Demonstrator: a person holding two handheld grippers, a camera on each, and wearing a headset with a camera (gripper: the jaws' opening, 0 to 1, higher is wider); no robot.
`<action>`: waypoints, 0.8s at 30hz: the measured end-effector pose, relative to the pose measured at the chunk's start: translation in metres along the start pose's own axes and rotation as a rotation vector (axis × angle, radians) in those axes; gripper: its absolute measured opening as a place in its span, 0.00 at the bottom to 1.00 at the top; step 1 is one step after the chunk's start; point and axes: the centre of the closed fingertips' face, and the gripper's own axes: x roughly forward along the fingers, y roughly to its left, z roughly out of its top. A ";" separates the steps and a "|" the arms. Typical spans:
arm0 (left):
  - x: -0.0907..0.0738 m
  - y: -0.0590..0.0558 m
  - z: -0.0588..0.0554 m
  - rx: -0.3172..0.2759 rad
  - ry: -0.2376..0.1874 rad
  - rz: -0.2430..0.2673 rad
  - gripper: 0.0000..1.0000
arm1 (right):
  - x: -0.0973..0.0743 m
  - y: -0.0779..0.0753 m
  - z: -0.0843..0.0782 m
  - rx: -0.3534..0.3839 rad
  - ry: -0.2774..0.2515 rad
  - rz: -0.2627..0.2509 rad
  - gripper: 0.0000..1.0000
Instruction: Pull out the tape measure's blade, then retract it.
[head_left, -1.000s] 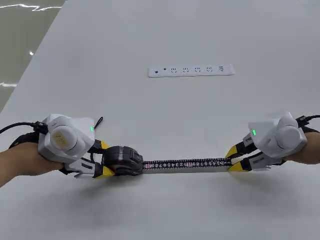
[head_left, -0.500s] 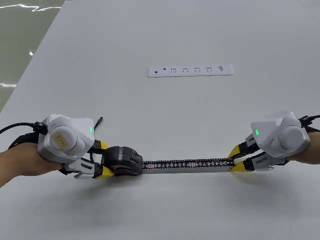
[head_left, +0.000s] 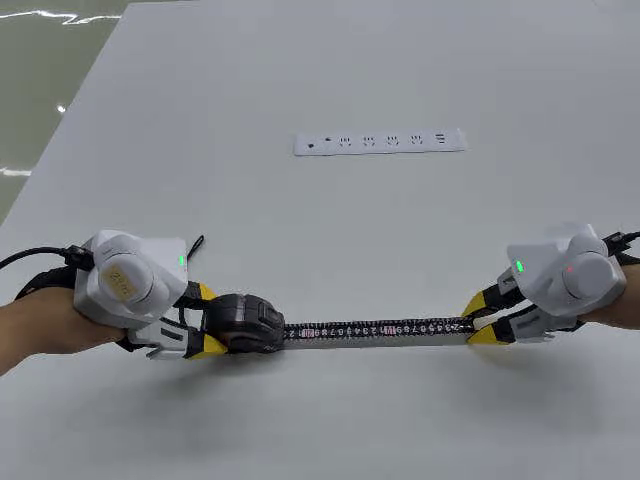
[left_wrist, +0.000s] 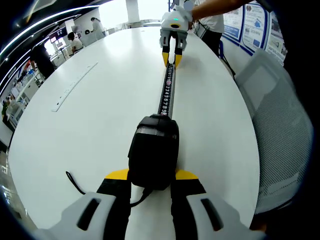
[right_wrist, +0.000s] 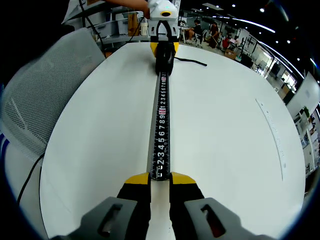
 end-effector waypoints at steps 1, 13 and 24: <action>0.000 0.000 0.000 -0.001 0.000 0.001 0.25 | 0.000 0.000 0.000 -0.001 0.002 0.000 0.12; 0.002 0.001 0.002 0.000 0.012 -0.001 0.25 | 0.000 0.001 0.002 -0.007 0.019 0.002 0.14; 0.002 0.001 0.001 0.002 0.033 0.004 0.26 | 0.000 0.001 0.002 -0.006 0.041 -0.003 0.16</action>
